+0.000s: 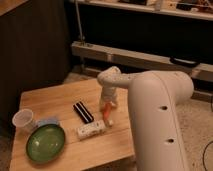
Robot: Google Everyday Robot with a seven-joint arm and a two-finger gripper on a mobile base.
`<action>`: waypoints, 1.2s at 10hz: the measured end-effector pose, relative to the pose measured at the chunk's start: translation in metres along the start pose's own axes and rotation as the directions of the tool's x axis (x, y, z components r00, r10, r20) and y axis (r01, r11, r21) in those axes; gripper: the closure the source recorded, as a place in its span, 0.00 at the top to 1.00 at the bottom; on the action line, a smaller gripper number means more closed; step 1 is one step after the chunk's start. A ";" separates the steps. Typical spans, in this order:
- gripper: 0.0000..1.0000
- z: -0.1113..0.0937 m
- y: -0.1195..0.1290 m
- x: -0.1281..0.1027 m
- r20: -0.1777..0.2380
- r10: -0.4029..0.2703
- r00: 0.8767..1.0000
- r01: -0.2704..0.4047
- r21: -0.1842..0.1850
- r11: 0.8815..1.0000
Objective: Place the pepper in the ceramic bowl
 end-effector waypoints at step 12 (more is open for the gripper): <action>0.11 -0.130 0.111 0.003 0.177 -0.306 0.935 0.316 -0.028 0.948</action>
